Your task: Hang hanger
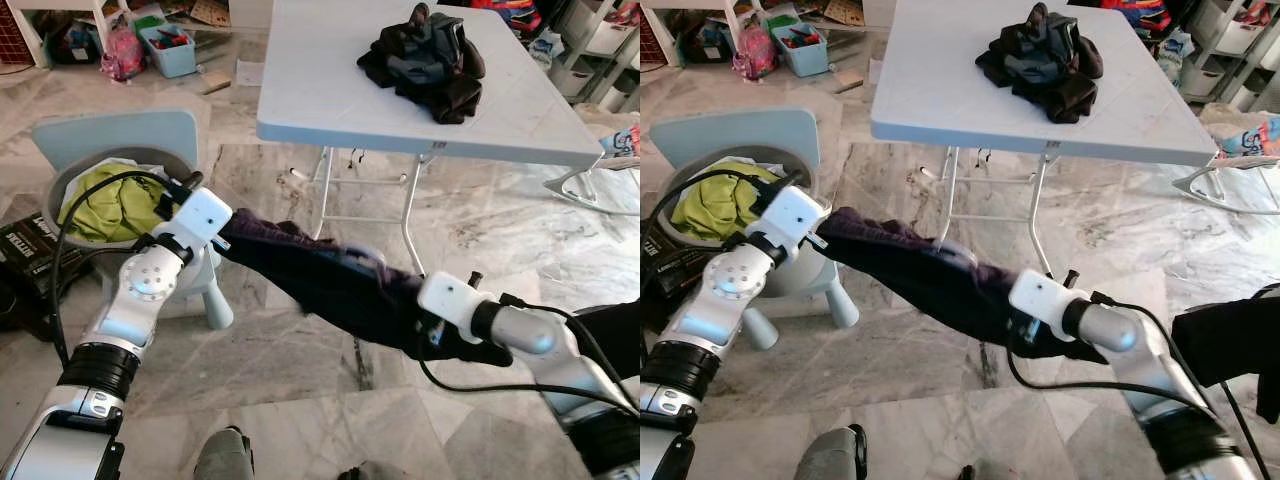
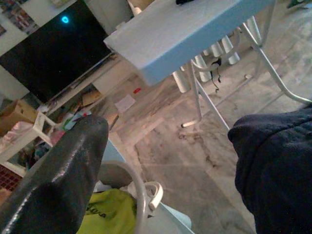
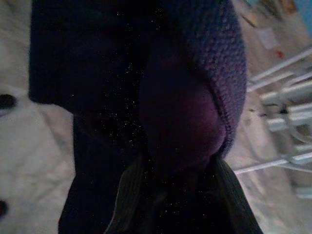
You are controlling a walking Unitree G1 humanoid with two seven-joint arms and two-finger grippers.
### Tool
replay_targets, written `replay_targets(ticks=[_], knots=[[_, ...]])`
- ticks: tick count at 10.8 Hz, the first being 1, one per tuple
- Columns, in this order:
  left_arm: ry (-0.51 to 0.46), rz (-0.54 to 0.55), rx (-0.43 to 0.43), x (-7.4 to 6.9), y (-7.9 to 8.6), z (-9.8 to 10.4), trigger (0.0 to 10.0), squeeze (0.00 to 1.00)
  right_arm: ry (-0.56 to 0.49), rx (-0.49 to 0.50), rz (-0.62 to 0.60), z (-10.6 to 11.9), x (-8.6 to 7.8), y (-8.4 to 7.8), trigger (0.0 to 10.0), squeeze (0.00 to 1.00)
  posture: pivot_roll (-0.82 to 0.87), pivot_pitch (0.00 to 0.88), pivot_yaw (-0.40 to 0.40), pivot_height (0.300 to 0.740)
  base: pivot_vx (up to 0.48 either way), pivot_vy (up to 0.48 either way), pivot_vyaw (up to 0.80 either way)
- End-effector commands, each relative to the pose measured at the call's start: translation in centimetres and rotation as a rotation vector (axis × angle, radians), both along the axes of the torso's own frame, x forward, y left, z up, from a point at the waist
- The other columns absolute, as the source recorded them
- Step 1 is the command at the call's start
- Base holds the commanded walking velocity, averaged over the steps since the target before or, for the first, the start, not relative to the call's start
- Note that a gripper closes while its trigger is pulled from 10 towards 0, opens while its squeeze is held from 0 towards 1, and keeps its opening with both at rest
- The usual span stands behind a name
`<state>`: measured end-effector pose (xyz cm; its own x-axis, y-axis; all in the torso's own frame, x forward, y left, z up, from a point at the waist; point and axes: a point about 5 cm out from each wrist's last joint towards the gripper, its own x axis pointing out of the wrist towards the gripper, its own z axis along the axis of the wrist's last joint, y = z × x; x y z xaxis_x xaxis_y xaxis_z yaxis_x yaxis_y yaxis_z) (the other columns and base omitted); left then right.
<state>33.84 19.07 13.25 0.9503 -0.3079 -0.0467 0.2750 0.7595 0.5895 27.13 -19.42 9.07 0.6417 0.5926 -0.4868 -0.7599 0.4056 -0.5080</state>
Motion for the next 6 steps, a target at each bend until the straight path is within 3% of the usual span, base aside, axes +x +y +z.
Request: replay_targets(ticks=[1,3,5,6], knots=[[-0.006,0.061,0.001,0.3,1.8,0.7,10.0,0.00,0.040,0.014,0.037,0.2,-0.6,-0.8,10.0,0.00,-0.06,0.058,-0.090,0.740,0.000,0.000,0.00],[0.022,0.110,0.023,0.4,3.6,0.8,10.0,0.00,0.100,0.142,0.185,2.5,-1.7,-1.8,10.0,0.00,-0.06,0.066,-0.085,0.740,0.000,0.000,0.00],[0.061,0.154,0.020,0.3,4.9,0.4,10.0,0.00,0.190,0.194,0.173,5.0,-2.0,-5.2,10.0,0.00,-0.07,0.062,-0.079,0.740,0.000,0.000,0.00],[0.082,0.173,0.006,0.3,5.4,0.1,10.0,0.00,0.248,0.266,0.200,6.4,-2.5,-5.8,10.0,0.00,-0.07,0.063,-0.080,0.740,0.000,0.000,0.00]])
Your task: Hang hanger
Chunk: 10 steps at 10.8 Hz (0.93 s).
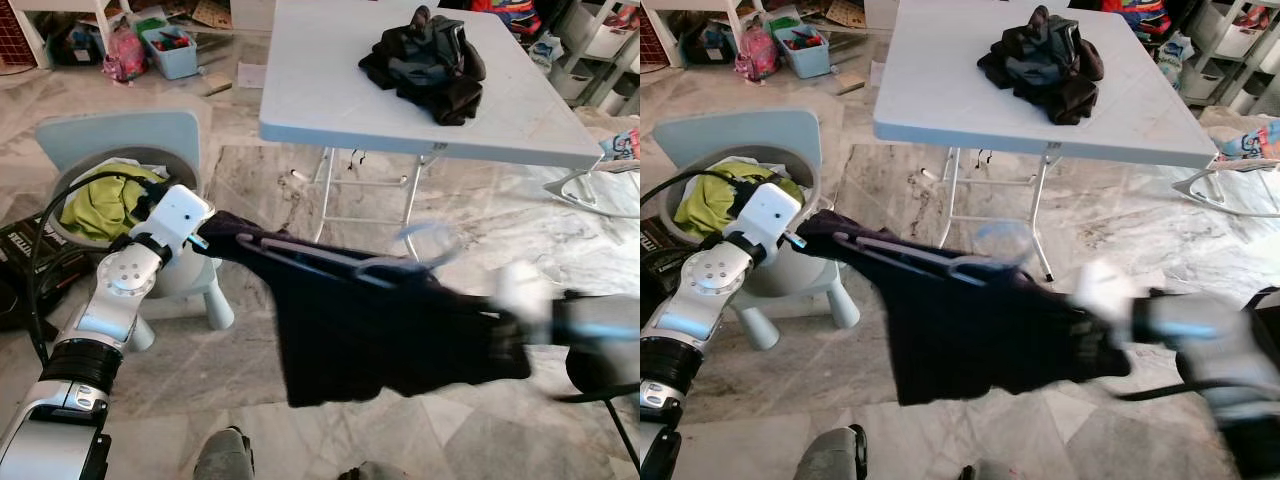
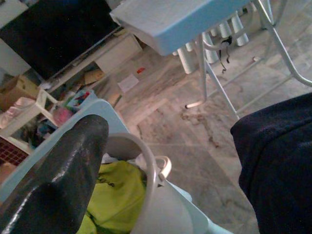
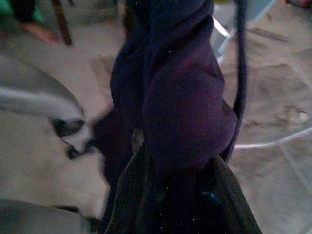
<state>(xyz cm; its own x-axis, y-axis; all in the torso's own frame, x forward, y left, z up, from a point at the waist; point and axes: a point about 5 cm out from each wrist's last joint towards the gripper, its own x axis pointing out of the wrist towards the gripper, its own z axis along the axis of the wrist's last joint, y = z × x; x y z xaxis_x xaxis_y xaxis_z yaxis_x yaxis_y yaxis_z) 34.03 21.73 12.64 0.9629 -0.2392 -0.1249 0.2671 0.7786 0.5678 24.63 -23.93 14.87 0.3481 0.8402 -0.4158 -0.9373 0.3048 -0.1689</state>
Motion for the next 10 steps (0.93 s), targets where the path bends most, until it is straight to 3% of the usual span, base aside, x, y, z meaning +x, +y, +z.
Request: replay_targets(ticks=[1,3,5,6,7,8,9,10], knots=[[0.018,0.107,-0.004,0.0,2.9,0.5,10.0,0.00,-0.008,0.075,-0.016,2.5,-0.1,-1.1,10.0,0.00,-0.08,0.062,-0.077,0.740,0.000,0.000,0.00],[0.047,0.094,-0.041,-0.1,1.8,-0.5,10.0,0.00,-0.032,0.221,-0.024,4.7,0.5,-0.2,10.0,0.00,-0.09,0.059,-0.076,0.740,0.000,0.000,0.00],[0.061,0.068,-0.061,-0.2,0.5,-1.2,10.0,0.00,-0.038,0.298,-0.038,4.4,0.8,1.2,10.0,0.00,-0.08,0.057,-0.079,0.740,0.000,0.000,0.00],[0.077,0.033,-0.134,-0.5,-0.6,-1.7,10.0,1.00,-0.115,0.337,-0.164,3.7,2.2,2.5,10.0,0.00,-0.08,0.057,-0.081,0.740,0.000,0.000,0.00],[0.098,-0.023,-0.191,-0.8,-1.9,-2.0,10.0,1.00,-0.172,0.347,-0.225,3.1,2.9,3.8,10.0,0.00,-0.08,0.056,-0.083,0.740,0.000,0.000,0.00],[0.128,-0.105,-0.189,-1.4,-3.9,-2.9,10.0,1.00,-0.189,0.355,-0.292,2.0,3.3,5.4,10.0,0.00,-0.07,0.055,-0.082,0.740,0.000,0.000,0.00],[0.170,-0.195,-0.146,-2.3,-5.8,-4.2,10.0,1.00,-0.191,0.348,-0.321,0.7,3.3,6.8,10.0,0.00,-0.07,0.058,-0.082,0.740,0.000,0.000,0.00],[0.200,-0.249,-0.119,-3.0,-6.9,-5.0,10.0,1.00,-0.187,0.352,-0.351,0.2,3.4,7.3,10.0,0.00,-0.07,0.059,-0.082,0.740,0.000,0.000,0.00]])
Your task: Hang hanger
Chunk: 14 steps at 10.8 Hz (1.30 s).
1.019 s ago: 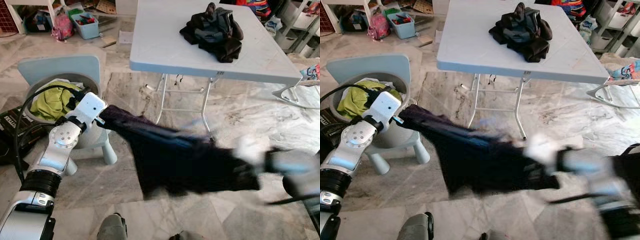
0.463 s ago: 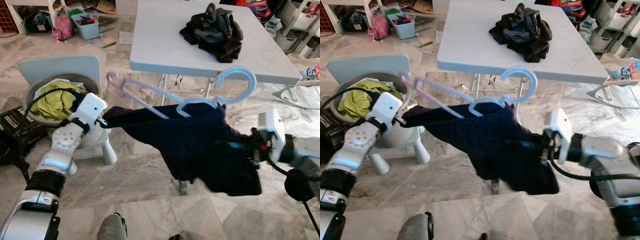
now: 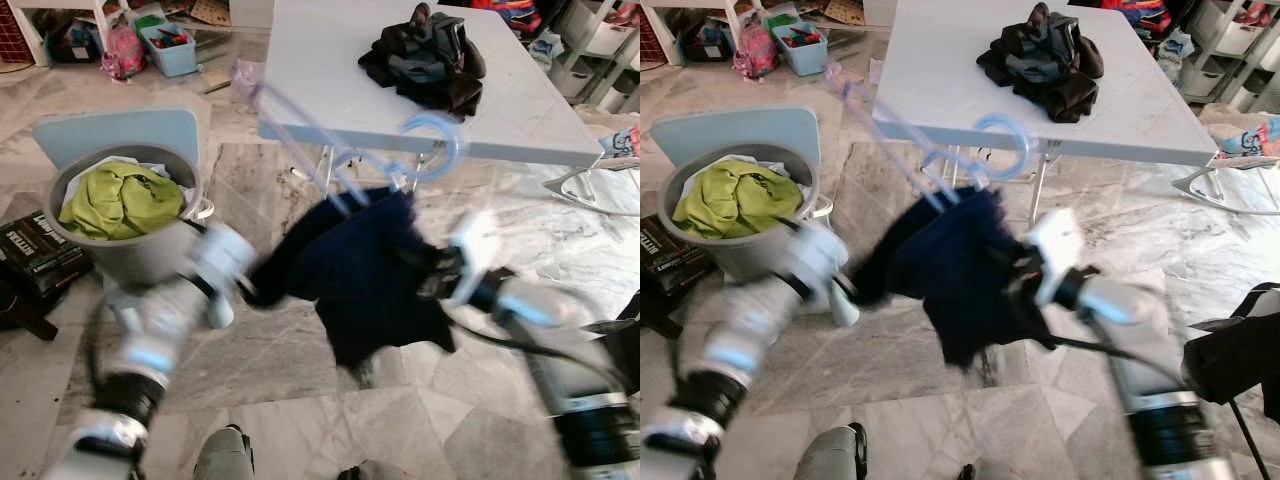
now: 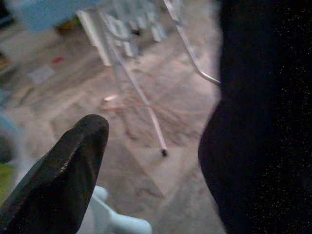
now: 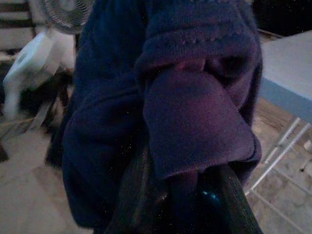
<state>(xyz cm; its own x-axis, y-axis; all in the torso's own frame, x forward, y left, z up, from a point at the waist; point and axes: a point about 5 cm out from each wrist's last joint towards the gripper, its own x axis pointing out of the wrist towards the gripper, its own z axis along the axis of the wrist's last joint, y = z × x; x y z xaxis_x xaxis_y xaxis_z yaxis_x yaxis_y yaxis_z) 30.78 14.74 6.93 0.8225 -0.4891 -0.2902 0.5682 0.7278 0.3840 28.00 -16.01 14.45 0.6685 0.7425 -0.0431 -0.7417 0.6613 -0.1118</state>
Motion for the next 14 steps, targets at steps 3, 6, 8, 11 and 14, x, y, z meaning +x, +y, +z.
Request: replay_targets(ticks=[3,6,8,11,14], knots=[[0.017,-0.112,0.054,-0.9,-0.8,-0.3,10.0,1.00,-0.069,-0.265,-0.032,-1.1,0.4,-1.9,10.0,0.00,-0.07,0.061,-0.083,0.740,0.000,0.000,0.00],[0.082,-0.315,0.067,-2.8,-2.0,-0.1,10.0,1.00,-0.088,-0.495,-0.131,-2.0,1.6,-5.0,10.0,0.00,-0.07,0.063,-0.077,0.740,0.000,0.000,0.00],[0.047,-0.375,0.017,-3.1,-3.0,1.3,10.0,1.00,-0.092,-0.598,-0.111,-2.9,1.6,-5.6,10.0,0.00,-0.07,0.062,-0.075,0.740,0.000,0.000,0.00],[0.058,-0.501,-0.078,-4.2,-4.0,4.2,10.0,1.00,-0.086,-0.690,-0.037,-4.3,1.3,-6.0,10.0,0.00,-0.06,0.062,-0.076,0.740,0.000,0.000,0.00],[-0.053,-0.515,-0.040,-3.0,-2.6,8.5,10.0,1.00,-0.050,-0.753,0.207,-5.0,-0.5,-6.2,10.0,0.00,-0.05,0.062,-0.079,0.740,0.000,0.000,0.00]])
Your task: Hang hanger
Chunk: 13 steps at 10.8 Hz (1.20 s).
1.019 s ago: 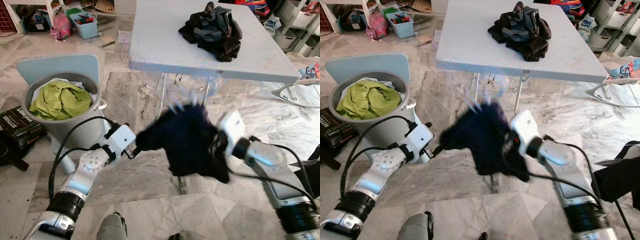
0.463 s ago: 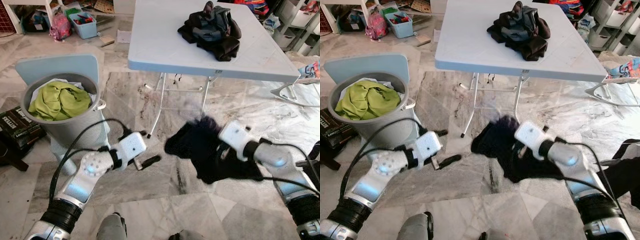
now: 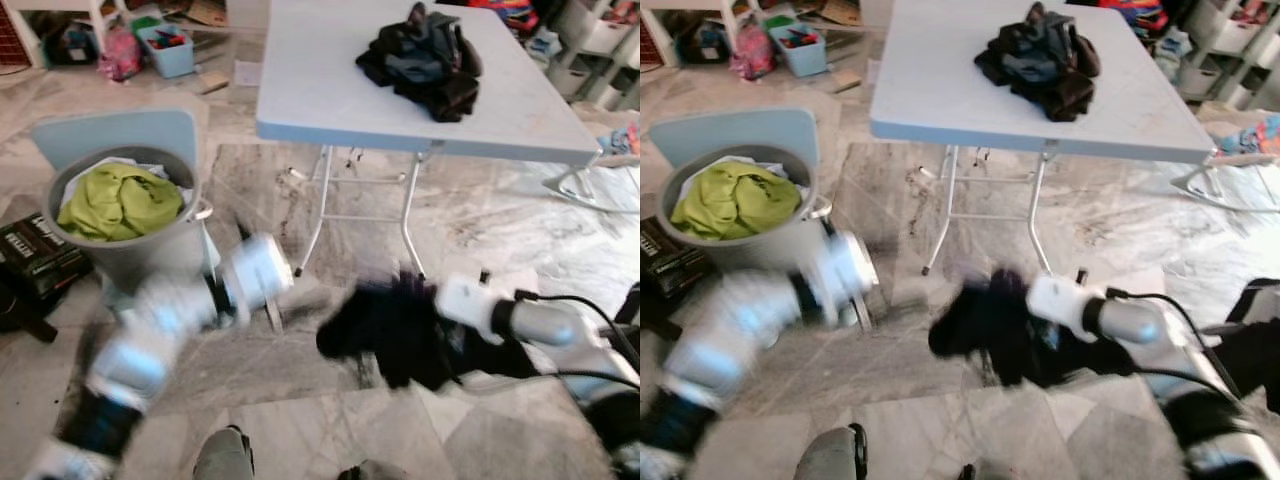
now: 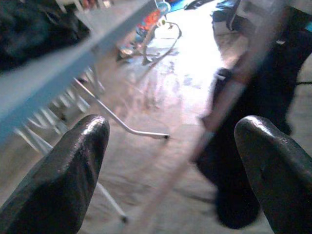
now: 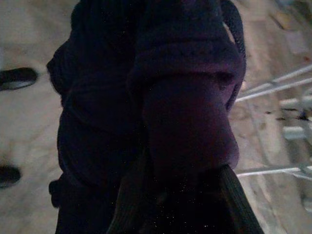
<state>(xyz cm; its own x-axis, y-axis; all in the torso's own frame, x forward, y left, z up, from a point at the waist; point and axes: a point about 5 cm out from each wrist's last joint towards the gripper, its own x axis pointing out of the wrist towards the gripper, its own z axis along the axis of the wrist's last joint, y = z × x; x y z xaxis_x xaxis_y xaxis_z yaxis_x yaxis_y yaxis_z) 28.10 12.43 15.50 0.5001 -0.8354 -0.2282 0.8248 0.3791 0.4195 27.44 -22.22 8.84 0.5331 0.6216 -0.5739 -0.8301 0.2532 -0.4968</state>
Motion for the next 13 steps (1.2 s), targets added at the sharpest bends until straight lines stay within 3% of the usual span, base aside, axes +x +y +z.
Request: replay_targets(ticks=[1,2,3,4,5,8,9,10,13], knots=[[0.045,-0.006,0.044,-0.1,0.6,-0.9,10.0,1.00,-0.013,-0.006,0.043,0.7,-0.2,-0.4,10.0,0.00,-0.06,0.056,-0.077,0.740,0.000,0.000,0.00],[0.133,-0.060,0.153,-1.0,1.7,-3.1,10.0,1.00,0.007,0.003,0.057,1.2,-0.2,-0.9,10.0,0.00,-0.06,0.057,-0.076,0.740,0.000,0.000,0.00],[0.164,-0.058,0.128,-1.1,1.6,-3.3,10.0,0.36,-0.005,0.009,0.063,1.5,-0.1,-0.9,10.0,0.00,-0.07,0.057,-0.075,0.740,0.000,0.000,0.00],[0.257,-0.104,0.097,-1.9,1.1,-3.9,10.0,0.00,-0.020,0.029,0.063,1.9,0.2,-0.9,10.0,0.00,-0.07,0.057,-0.075,0.740,0.000,0.000,0.00],[0.273,-0.123,0.095,-2.0,0.9,-4.2,10.0,0.00,-0.021,0.032,0.084,1.9,0.2,-0.7,10.0,0.00,-0.07,0.058,-0.073,0.740,0.000,0.000,0.00],[0.211,-0.103,0.106,-0.6,1.0,-4.1,10.0,0.00,0.019,0.025,0.199,1.9,-0.1,0.1,10.0,0.00,-0.07,0.058,-0.073,0.740,0.000,0.000,0.00],[0.212,-0.111,0.101,-0.5,1.0,-4.2,4.6,0.00,0.024,0.015,0.225,2.0,0.0,0.2,10.0,0.00,-0.07,0.058,-0.073,0.740,0.000,0.000,0.00],[0.203,-0.114,0.099,-0.3,0.8,-4.6,0.0,0.00,0.030,0.017,0.251,2.2,0.1,0.4,10.0,0.00,-0.07,0.058,-0.073,0.740,0.000,0.000,0.00],[0.213,-0.157,0.117,0.1,-0.2,-5.5,0.0,0.00,0.012,-0.019,0.317,2.7,1.0,1.1,10.0,0.00,-0.07,0.060,-0.070,0.740,0.000,0.000,0.00]])
